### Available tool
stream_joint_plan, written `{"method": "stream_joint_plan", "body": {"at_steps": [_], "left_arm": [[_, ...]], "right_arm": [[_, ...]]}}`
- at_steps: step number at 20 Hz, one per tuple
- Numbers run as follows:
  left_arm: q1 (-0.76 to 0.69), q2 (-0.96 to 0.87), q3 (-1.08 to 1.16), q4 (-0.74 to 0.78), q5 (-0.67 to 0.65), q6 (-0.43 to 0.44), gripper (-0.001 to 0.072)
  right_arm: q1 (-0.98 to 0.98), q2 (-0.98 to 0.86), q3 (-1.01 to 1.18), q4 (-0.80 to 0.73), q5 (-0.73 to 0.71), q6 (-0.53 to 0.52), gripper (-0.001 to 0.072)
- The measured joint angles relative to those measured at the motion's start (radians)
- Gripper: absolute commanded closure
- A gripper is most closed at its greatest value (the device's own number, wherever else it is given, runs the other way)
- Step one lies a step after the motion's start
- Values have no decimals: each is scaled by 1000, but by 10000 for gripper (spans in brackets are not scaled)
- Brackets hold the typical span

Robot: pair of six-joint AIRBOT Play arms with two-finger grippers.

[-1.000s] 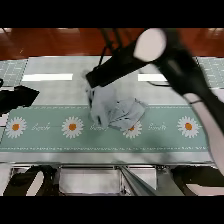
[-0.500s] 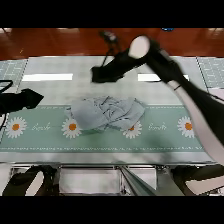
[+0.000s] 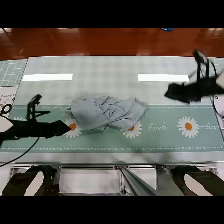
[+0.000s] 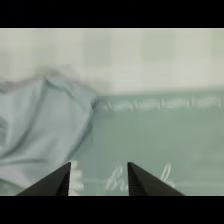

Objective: Fold the shirts.

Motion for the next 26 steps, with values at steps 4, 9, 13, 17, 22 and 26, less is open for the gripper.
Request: {"method": "stream_joint_plan", "body": {"at_steps": [4,9,13,17,22,26], "left_arm": [[0,-77,-79,-140,167,125,199],[-62,-248,-97,-353,283,295,204],[-152,-377,-49,-440,309,377,695],[-157,-417,43,-459,230,428,695],[-89,-409,132,-461,123,447,695],[-51,-400,154,-461,76,449,695]], "right_arm": [[-61,201,-353,146,-68,-43,302],[-26,283,-523,249,-110,-58,302],[44,296,-554,294,-163,-25,302],[122,230,-562,351,-236,3,302],[248,24,-539,562,-388,-99,302],[328,-169,-451,728,-459,-223,316]]}}
